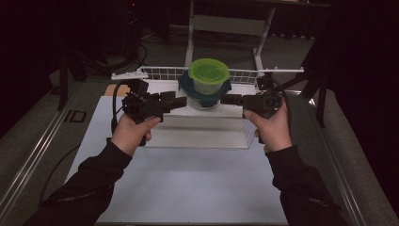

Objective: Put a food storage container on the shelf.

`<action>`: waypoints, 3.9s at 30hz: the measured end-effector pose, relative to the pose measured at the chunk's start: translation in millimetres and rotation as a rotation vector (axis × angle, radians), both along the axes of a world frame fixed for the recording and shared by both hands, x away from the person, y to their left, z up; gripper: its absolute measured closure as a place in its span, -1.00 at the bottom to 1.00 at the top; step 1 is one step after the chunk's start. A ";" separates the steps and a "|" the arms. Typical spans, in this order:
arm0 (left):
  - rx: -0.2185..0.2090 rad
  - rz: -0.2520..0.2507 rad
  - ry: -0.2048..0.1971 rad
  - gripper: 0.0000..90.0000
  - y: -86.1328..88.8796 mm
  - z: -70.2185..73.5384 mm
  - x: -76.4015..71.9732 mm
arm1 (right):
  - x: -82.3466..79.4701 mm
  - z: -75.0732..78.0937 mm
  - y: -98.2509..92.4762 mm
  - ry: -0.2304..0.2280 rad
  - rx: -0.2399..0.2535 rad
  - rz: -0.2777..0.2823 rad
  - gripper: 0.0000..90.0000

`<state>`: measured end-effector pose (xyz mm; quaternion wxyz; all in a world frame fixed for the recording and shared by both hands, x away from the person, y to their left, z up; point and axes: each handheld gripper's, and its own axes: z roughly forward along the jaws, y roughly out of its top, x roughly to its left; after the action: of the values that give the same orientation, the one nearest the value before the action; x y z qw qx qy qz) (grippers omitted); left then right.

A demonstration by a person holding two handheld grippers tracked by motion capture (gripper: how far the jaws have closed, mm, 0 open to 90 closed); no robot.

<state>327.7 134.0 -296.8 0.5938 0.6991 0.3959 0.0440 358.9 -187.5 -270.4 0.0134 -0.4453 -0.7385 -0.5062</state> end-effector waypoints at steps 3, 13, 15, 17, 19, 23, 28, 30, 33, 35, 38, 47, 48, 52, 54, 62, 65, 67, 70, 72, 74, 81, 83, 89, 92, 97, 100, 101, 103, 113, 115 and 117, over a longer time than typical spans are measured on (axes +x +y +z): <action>-0.006 -0.014 -0.034 -0.14 -0.7 -6.9 -7.9 | -4.0 -2.2 4.7 -0.016 -0.012 0.000 0.57; 0.004 -0.071 -0.079 -0.31 -2.6 -41.0 -26.9 | -3.1 -7.7 21.6 -0.061 -0.041 -0.001 0.99; 0.016 -0.086 -0.097 -0.39 -4.1 -49.4 -30.4 | 0.7 -8.5 25.3 -0.064 -0.043 -0.011 0.99; 0.026 -0.081 -0.104 -0.43 -6.2 -57.5 -33.3 | 2.0 -8.6 25.9 -0.064 -0.040 -0.015 0.99; 0.031 -0.069 -0.111 -0.57 -8.0 -69.4 -36.9 | 5.9 -8.2 27.7 -0.064 -0.032 -0.024 0.99; 0.052 -0.053 -0.126 -0.67 -8.8 -85.6 -41.7 | 11.5 -8.8 30.7 -0.049 -0.020 -0.015 0.99; 0.075 -0.058 -0.126 -0.70 -9.3 -102.2 -46.9 | 18.2 -12.4 32.9 -0.045 -0.018 -0.027 0.99; 0.083 -0.051 -0.129 -0.72 -9.2 -106.7 -48.8 | 20.3 -12.9 34.0 -0.041 -0.019 -0.032 0.99; 0.087 -0.053 -0.126 -0.73 -8.8 -110.2 -50.2 | 22.5 -12.7 35.0 -0.044 -0.026 -0.041 0.99; 0.096 -0.047 -0.133 -0.73 -9.1 -112.5 -51.6 | 25.0 -12.5 35.7 -0.042 -0.027 -0.043 0.99; 0.095 -0.048 -0.130 -0.73 -9.7 -114.9 -53.5 | 30.1 -12.4 35.8 -0.042 -0.031 -0.056 0.99; 0.104 -0.057 -0.139 -0.73 -10.6 -115.6 -56.2 | 39.3 -14.4 36.6 -0.039 -0.033 -0.085 0.99; 0.104 -0.058 -0.142 -0.73 -10.7 -115.7 -56.7 | 41.4 -14.6 36.8 -0.038 -0.034 -0.091 0.99; 0.110 -0.066 -0.150 -0.73 -11.4 -115.9 -57.6 | 43.4 -14.2 36.7 -0.035 -0.031 -0.092 0.99; 0.110 -0.069 -0.153 -0.75 -12.1 -116.2 -58.5 | 40.7 -14.1 36.7 -0.037 -0.034 -0.088 0.98; 0.109 -0.096 -0.156 -0.91 -14.1 -113.2 -62.0 | 12.8 -15.1 30.1 -0.097 -0.021 -0.020 0.41; 0.096 -0.100 -0.162 -0.97 -14.4 -110.4 -63.3 | 5.2 -17.4 29.0 -0.115 -0.013 -0.006 0.17; 0.087 -0.105 -0.180 -0.97 -14.6 -106.0 -65.4 | -6.0 -23.4 27.2 -0.151 -0.002 0.011 -0.19; 0.081 -0.114 -0.188 -0.97 -15.0 -102.6 -67.8 | -15.6 -33.2 23.3 -0.168 0.033 0.055 -0.51; 0.075 -0.119 -0.191 -0.97 -15.2 -100.9 -69.5 | -22.3 -40.8 21.4 -0.193 0.035 0.063 -0.58; 0.067 -0.129 -0.196 -0.97 -15.1 -100.0 -70.8 | -28.3 -47.9 19.5 -0.214 0.016 0.074 -0.64; 0.079 -0.141 -0.215 -0.97 -15.7 -104.8 -74.5 | -44.2 -69.1 10.5 -0.273 0.002 0.064 -0.65; 0.098 -0.141 -0.219 -0.97 -15.9 -107.0 -76.0 | -49.1 -76.9 7.8 -0.288 -0.004 0.065 -0.65; 0.105 -0.139 -0.237 -0.97 -15.7 -111.9 -81.7 | -62.4 -101.1 -0.5 -0.310 -0.025 0.063 -0.65; 0.119 -0.149 -0.236 -0.97 -16.2 -117.6 -85.8 | -66.1 -111.4 -5.4 -0.299 -0.018 0.055 -0.65; 0.114 -0.156 -0.228 -0.97 -14.7 -124.3 -89.6 | -70.3 -125.8 -11.5 -0.283 -0.020 0.051 -0.65; 0.129 -0.169 -0.214 -0.97 -14.5 -134.1 -93.2 | -75.0 -140.6 -17.8 -0.267 -0.028 0.044 -0.64; 0.129 -0.169 -0.214 -0.97 -14.5 -134.1 -93.2 | -75.0 -140.6 -17.8 -0.267 -0.028 0.044 -0.64; 0.134 -0.173 -0.205 -0.97 -14.3 -138.9 -93.8 | -76.8 -147.2 -21.2 -0.257 -0.030 0.046 -0.64; 0.145 -0.193 -0.188 -0.97 -11.8 -160.2 -98.2 | -89.7 -178.1 -40.6 -0.248 -0.050 0.039 -0.63; 0.141 -0.197 -0.189 -0.97 -11.3 -162.1 -99.0 | -92.1 -185.0 -43.5 -0.241 -0.053 0.044 -0.63; 0.153 -0.192 -0.193 -0.97 -10.9 -165.6 -100.5 | -93.5 -188.2 -45.0 -0.238 -0.060 0.043 -0.63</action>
<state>227.2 123.2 -462.4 0.5756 0.7695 0.2639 0.0840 265.4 -232.5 -458.6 -0.0769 -0.3665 -0.7590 -0.5326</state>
